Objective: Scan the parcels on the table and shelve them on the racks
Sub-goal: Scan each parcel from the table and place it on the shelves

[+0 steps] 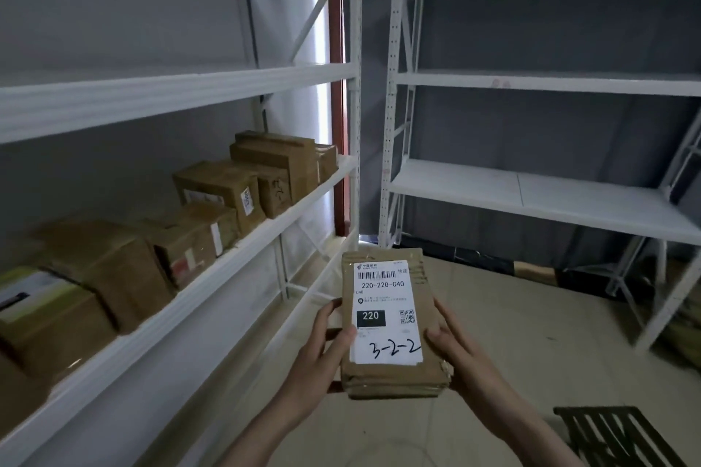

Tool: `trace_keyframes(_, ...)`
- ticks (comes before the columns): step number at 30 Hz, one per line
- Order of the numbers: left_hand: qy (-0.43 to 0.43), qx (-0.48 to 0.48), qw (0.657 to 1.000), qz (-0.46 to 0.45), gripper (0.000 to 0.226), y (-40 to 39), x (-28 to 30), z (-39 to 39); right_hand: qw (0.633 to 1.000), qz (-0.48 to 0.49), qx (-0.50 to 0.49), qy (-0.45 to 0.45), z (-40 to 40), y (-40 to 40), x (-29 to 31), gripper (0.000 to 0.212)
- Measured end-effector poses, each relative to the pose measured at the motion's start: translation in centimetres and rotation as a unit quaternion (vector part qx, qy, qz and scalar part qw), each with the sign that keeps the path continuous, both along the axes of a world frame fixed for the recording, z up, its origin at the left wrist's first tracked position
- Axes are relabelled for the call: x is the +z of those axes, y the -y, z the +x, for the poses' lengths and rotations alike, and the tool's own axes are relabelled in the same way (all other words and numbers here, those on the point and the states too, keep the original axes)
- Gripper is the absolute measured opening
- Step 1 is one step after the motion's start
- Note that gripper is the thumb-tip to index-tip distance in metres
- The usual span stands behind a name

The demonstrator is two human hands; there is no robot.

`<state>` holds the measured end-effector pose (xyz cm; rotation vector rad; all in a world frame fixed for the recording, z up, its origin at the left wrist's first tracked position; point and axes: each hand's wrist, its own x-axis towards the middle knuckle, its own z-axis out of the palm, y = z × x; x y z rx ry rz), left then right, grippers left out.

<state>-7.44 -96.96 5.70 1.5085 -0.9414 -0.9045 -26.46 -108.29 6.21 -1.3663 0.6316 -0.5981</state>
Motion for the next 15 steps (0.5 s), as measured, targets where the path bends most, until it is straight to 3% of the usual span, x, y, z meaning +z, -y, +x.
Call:
trace_keyframes(7, 0.009, 0.013, 0.999, 0.03, 0.03, 9.8, -0.3, 3.4, 1.0, 0.023, 0.013, 0.004, 4.0, 10.0, -0.6, 0.051)
trace_keyframes(15, -0.009, 0.058, 0.998, 0.019, 0.024, 24.3, 0.2, 6.3, 0.997, 0.022, 0.079, 0.001, 7.9, 26.2, -0.6, 0.07)
